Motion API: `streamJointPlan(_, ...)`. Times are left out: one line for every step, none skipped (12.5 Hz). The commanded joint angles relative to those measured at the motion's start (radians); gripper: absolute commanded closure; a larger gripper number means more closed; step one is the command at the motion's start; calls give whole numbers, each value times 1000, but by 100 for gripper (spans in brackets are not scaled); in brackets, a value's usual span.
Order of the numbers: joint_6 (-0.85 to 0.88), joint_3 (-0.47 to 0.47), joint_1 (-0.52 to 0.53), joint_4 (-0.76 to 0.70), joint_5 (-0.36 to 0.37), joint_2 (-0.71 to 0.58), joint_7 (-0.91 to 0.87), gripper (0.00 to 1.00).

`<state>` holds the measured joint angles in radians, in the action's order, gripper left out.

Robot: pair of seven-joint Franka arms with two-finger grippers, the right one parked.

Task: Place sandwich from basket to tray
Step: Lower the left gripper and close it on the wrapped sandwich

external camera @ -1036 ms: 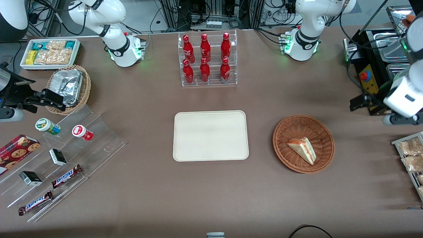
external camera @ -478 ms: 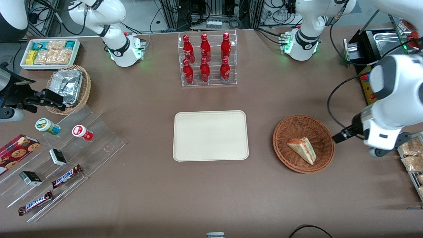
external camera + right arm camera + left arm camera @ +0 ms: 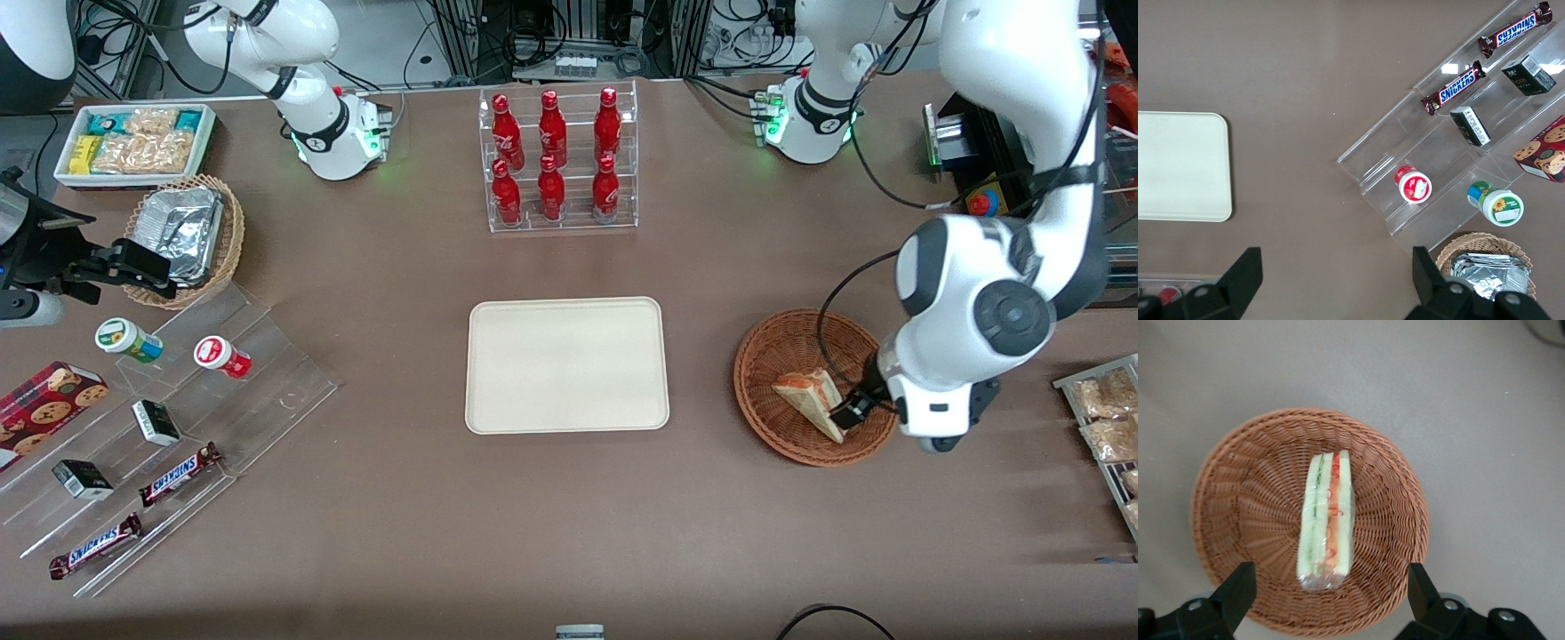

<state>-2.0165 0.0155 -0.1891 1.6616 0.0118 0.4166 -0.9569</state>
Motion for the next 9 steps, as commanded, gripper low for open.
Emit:
streamJointPlan(-19,7,-24,-9,63,50,-65,0)
streamJointPlan(-36,6,-24,-6,71,54,-81,0)
streamJointPlan(-48,6,-24,12,74,56,-85,0)
streamJointPlan(-65,6,-24,35,76,53,-85,0)
streamJointPlan(-88,6,-24,55,77,48,-85,0)
streamJointPlan(-108,4,-24,66,76,48,-85,0)
streamJointPlan(-126,3,-24,78,76,48,-85,0)
streamJointPlan(-148,-2,-24,95,76,48,-85,0)
streamJointPlan(-174,-2,-24,125,76,44,-85,0)
